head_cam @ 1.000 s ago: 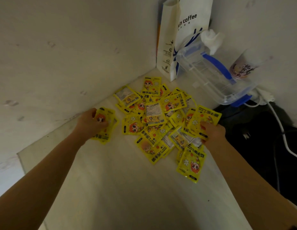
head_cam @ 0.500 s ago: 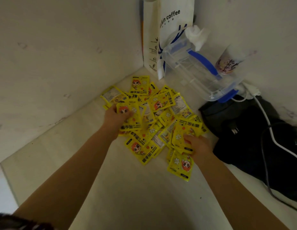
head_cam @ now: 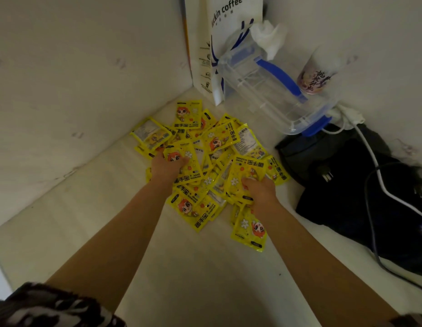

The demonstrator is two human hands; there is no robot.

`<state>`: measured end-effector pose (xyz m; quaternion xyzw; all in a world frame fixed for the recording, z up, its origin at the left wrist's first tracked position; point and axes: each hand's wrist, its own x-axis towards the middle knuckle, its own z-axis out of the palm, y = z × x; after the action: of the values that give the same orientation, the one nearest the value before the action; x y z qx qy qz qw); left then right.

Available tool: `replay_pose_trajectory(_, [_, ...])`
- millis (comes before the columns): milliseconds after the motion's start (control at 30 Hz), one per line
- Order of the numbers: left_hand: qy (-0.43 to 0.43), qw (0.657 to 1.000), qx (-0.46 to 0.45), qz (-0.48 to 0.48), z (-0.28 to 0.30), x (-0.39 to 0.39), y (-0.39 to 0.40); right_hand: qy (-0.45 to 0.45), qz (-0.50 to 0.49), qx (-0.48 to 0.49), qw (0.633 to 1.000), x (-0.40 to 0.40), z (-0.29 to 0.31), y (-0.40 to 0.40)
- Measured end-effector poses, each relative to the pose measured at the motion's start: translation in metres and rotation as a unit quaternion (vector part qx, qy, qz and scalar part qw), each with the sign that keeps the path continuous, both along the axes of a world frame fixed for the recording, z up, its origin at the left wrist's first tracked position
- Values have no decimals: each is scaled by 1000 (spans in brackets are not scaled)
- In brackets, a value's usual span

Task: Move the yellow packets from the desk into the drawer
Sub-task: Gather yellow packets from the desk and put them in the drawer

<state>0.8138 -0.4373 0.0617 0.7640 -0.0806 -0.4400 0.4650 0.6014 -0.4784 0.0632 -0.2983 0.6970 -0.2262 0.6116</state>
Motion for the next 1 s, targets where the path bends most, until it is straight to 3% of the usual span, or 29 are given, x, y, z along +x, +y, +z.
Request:
replay_pose_trajectory(133, [-30, 999, 10, -15, -19, 3, 5, 3, -4, -5, 1000, 2, 0, 1])
replay_pose_trajectory(667, [-34, 999, 12, 21, 27, -53, 87, 65, 70, -98, 991, -40, 22, 35])
replay_pose_trajectory(1000, [-42, 999, 6, -5, 38, -91, 127, 9, 60, -89, 994, -70, 44, 69])
